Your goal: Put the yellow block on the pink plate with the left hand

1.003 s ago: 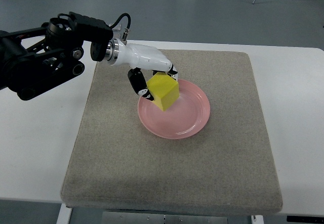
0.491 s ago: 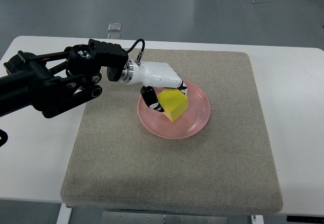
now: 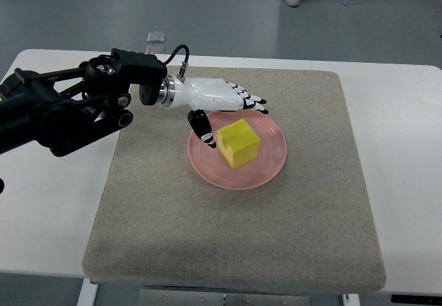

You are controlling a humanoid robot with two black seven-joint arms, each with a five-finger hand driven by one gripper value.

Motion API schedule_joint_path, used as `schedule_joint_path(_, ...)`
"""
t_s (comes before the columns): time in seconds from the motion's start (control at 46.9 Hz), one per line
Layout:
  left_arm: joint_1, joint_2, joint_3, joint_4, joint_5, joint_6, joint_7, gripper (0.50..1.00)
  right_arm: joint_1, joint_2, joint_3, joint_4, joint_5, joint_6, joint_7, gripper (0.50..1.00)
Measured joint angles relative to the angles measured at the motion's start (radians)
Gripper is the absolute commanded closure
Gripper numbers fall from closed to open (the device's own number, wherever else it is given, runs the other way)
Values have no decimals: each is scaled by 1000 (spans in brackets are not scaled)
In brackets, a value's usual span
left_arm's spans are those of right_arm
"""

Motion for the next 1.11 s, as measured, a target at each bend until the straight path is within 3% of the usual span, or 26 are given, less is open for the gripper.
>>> schedule_joint_path(0.192, -19, 88, -3, 23, -401, 3, 0, 504, 0, 0, 0, 0, 0, 0, 0, 576)
schedule_joint_path(0.448, -4, 98, -22, 195, -988, -4, -1, 506, 0, 0, 0, 1, 0, 0, 0, 576)
schedule_joint_path(0.854, 64, 99, -24, 326, -1352, -13, 0, 506, 0, 0, 0, 1, 0, 0, 0, 576)
schedule_joint_path(1.11, 126, 96, -49, 377, -1678, -157, 12, 506, 0, 0, 0, 1, 0, 0, 0, 576)
